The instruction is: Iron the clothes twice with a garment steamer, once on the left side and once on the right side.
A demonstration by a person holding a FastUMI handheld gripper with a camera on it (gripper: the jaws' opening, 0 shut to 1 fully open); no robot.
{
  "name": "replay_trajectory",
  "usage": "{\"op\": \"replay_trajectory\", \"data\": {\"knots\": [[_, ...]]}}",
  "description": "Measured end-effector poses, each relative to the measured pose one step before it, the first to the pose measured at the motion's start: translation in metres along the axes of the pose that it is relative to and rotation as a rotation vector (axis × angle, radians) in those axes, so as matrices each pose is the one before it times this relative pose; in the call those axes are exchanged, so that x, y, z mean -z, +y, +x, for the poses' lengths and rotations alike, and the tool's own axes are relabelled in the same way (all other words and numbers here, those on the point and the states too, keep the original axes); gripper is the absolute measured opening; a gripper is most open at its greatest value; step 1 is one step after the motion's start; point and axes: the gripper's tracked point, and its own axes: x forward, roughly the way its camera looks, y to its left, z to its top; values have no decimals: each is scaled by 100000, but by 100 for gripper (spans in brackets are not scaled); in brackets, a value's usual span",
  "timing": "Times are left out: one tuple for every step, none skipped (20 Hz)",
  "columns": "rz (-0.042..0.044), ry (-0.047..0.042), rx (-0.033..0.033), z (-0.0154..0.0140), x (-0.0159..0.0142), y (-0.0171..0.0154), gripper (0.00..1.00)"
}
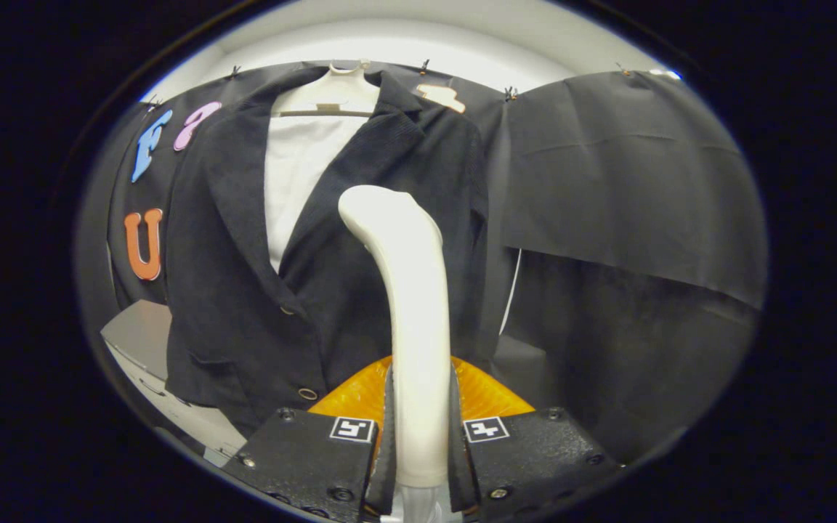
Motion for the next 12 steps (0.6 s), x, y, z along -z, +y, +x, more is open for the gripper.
{"op": "replay_trajectory", "data": {"knots": [[-81, 606, 116, 2, 312, -44, 32], [-164, 425, 165, 68, 266, -11, 32], [-232, 75, 291, -17, 235, 10, 32], [-811, 239, 451, -231, 464, -15, 32], [-326, 288, 405, -114, 350, 66, 32], [-387, 464, 129, -37, 340, 52, 32], [-256, 392, 137, -72, 338, 144, 32], [-309, 535, -66, 2, 342, 121, 32], [-544, 441, -197, -20, 404, 184, 32], [-324, 123, 107, 21, 388, 209, 32], [-727, 321, -59, 230, 108, -62, 31], [-681, 326, 49, 215, 326, 81, 32]]}}
